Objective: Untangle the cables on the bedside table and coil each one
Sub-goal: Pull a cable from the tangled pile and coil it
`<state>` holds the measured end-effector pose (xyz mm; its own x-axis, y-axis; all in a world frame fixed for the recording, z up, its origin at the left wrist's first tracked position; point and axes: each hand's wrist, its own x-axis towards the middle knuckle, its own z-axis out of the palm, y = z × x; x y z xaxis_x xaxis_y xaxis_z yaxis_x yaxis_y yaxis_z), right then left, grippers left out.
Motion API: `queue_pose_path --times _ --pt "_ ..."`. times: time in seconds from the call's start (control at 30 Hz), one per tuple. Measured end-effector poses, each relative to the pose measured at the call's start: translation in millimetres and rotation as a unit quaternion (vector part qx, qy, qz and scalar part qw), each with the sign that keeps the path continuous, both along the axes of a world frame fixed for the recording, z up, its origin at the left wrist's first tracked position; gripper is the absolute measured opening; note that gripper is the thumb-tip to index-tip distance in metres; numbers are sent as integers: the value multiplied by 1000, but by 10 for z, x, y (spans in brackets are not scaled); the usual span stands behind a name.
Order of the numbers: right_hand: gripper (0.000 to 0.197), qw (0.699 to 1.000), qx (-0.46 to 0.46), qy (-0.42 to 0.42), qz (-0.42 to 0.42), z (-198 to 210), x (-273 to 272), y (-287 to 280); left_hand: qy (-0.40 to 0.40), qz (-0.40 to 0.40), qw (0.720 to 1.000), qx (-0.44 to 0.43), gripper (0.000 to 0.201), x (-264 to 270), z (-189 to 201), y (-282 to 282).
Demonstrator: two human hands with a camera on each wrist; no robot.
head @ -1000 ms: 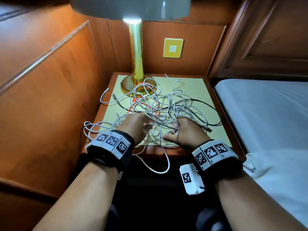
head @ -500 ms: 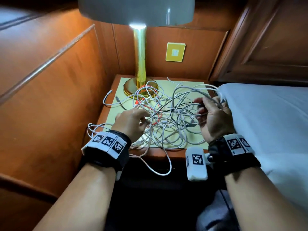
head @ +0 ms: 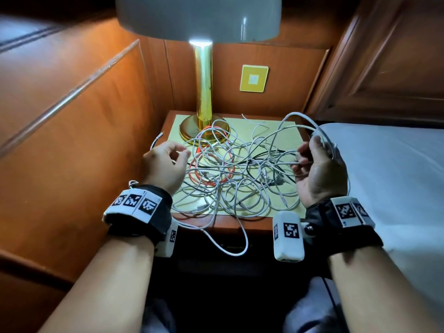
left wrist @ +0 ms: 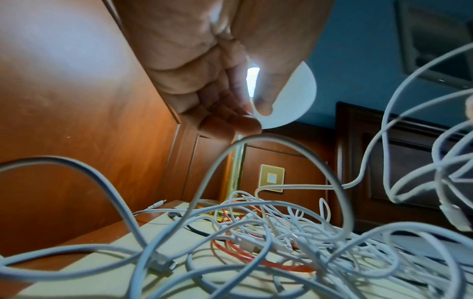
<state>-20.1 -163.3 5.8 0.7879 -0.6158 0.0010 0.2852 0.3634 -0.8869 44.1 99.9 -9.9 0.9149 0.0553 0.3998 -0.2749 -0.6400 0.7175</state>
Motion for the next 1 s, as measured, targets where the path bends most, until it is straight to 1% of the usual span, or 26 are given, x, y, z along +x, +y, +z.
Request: queue_pose_path --times 0.17,0.27,0.33,0.37,0.43,0.5,0.53,0.6,0.63,0.7,0.73,0.77,0.83,0.87,0.93,0.97,1.0 --pt "43 999 18 -38 25 128 -71 4 -20 -100 994 41 28 -51 1 -124" --pt "46 996 17 -74 57 226 -198 -20 -67 -188 978 55 36 -141 24 -145" --pt "43 990 54 -100 85 291 -337 -46 -90 -244 964 62 41 -261 57 -159" --pt "39 985 80 -116 102 313 -414 -68 -84 -271 957 59 44 -352 84 -173" --pt "27 971 121 -150 140 338 -582 -115 -57 -317 945 61 59 -569 137 -225" --pt "20 955 148 -171 193 348 -766 -163 -16 -337 937 88 76 -830 172 -292" --pt "19 945 158 -171 228 350 -867 -181 18 -334 937 98 82 -973 189 -323" --pt "26 933 158 -143 289 359 -1095 -189 81 -331 935 103 94 -1258 184 -369" --pt "26 923 156 -136 325 369 -1231 -158 96 -336 932 98 99 -1394 167 -385" --pt "36 898 176 -133 381 409 -1501 -44 103 -341 930 93 106 -1610 126 -414" --pt "38 892 190 -132 389 435 -1627 27 103 -333 932 97 106 -1692 113 -427" --pt "35 883 209 -135 399 458 -1734 85 101 -322 936 104 105 -1751 99 -436" --pt "22 845 250 -153 448 514 -1897 162 111 -298 942 104 92 -1838 91 -428" --pt "21 841 249 -151 456 582 -1974 177 120 -286 946 95 78 -1889 99 -416" --pt "21 844 230 -143 462 655 -2061 150 115 -261 955 74 35 -1930 90 -367" --pt "21 837 239 -143 472 670 -2110 144 110 -255 958 72 20 -1958 112 -333" --pt "22 841 235 -135 469 679 -2140 144 106 -248 960 72 17 -1981 144 -287"
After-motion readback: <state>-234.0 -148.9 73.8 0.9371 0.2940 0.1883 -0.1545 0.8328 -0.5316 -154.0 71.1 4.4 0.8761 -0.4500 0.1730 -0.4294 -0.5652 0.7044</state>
